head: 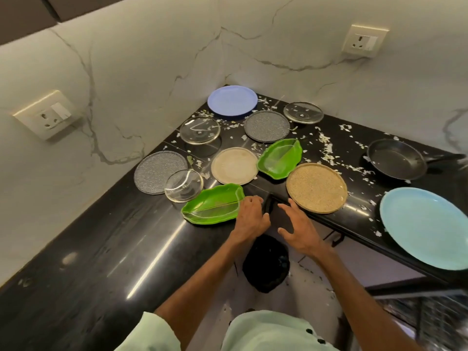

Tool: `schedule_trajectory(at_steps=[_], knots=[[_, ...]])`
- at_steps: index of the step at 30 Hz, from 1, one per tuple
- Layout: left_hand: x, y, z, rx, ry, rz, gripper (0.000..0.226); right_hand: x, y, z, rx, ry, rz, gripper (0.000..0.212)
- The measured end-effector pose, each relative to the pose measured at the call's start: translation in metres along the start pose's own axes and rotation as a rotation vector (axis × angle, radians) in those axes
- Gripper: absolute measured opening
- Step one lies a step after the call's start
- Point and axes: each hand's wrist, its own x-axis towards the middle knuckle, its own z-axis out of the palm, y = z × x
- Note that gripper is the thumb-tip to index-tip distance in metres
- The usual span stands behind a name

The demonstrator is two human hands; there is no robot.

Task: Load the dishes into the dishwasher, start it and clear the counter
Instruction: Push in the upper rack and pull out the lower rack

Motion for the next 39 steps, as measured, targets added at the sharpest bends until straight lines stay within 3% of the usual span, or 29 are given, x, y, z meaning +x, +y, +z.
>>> schedule_trajectory(at_steps=[19,24,29,32,37,39], knots=[[-0.011,0.015,0.020,0.005,-0.156,0.021,0.044,-0.035,0.014,-0.003,0.056,0.080,0.140,0.069],[-0.016,0.058,0.047,-0.010,-0.258,0.155,0.032,-0.070,0.042,-0.020,0.103,0.311,0.221,0.039],[-0.023,0.129,0.094,-0.023,-0.404,0.322,0.023,-0.137,0.085,-0.059,0.184,0.573,0.471,0.010],[-0.041,0.180,0.135,-0.004,-0.486,0.403,0.018,-0.192,0.112,-0.076,0.229,0.732,0.602,0.008],[-0.101,0.251,0.209,0.109,-0.656,0.588,0.016,-0.289,0.163,-0.075,0.315,0.796,0.778,0.019],[-0.133,0.273,0.235,0.138,-0.710,0.644,0.013,-0.330,0.178,-0.067,0.356,0.841,0.809,0.014]])
